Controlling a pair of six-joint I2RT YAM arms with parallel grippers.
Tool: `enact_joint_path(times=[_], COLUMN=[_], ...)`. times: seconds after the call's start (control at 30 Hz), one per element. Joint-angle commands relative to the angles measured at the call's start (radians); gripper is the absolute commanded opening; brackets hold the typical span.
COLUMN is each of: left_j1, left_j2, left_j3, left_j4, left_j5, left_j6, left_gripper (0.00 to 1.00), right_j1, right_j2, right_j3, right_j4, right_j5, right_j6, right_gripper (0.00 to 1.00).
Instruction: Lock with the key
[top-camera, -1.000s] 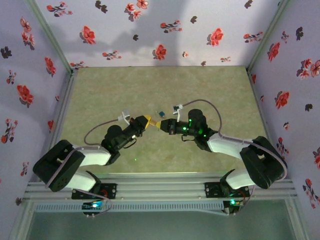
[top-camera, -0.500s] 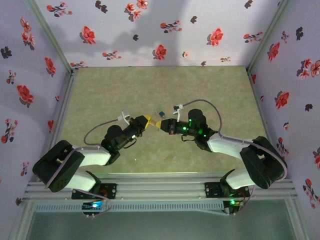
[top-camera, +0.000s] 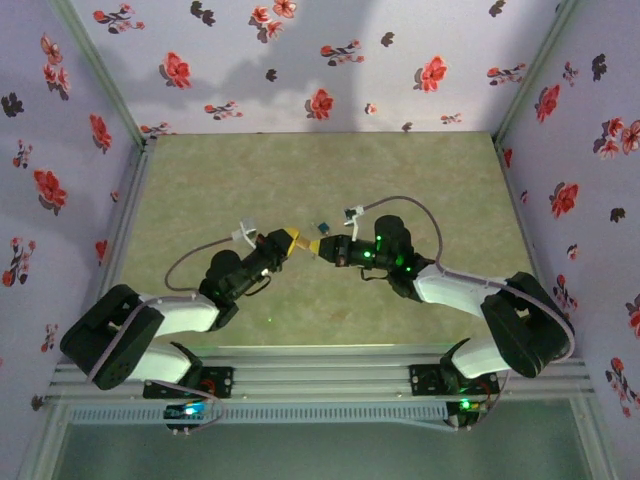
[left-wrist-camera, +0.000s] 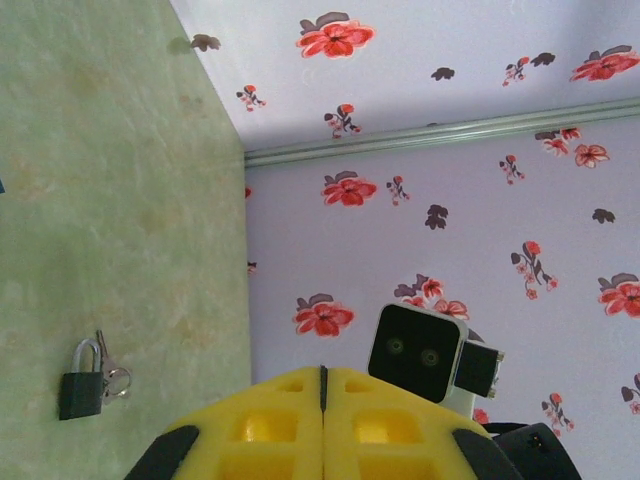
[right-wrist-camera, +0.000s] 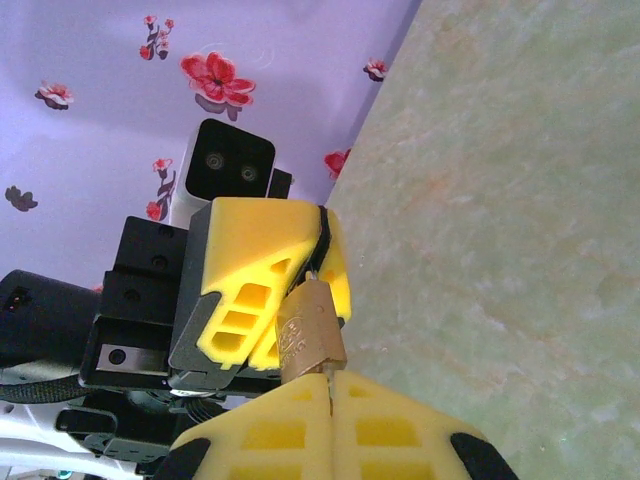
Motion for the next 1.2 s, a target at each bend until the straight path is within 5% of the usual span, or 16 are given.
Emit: enact_joint_path(times=[0.0, 0.63, 1.17], left_j1=[0.048, 0.084, 0.069], left_j2=[-0.035, -0.060, -0.007], left_j3=[-0.023, -0.037, -0.043], left_j4=[0.065, 0.062, -0.097], left_j5=[-0.071, -0.081, 0.019], left_j6=[0.005, 0.001, 0.093], left_gripper=[0.00, 0.00, 0.00], right_j1=[0.001, 0.003, -0.072], right_j2=[0.012, 0.009, -0.182], right_j3=[0.000, 0.006, -0.051], right_j4=[-0.066, -0.084, -0.249], right_j5=[0.002, -0.004, 0.226], right_j6=[-0.031, -0.043, -0.106], right_gripper=[0.00, 0.00, 0.00])
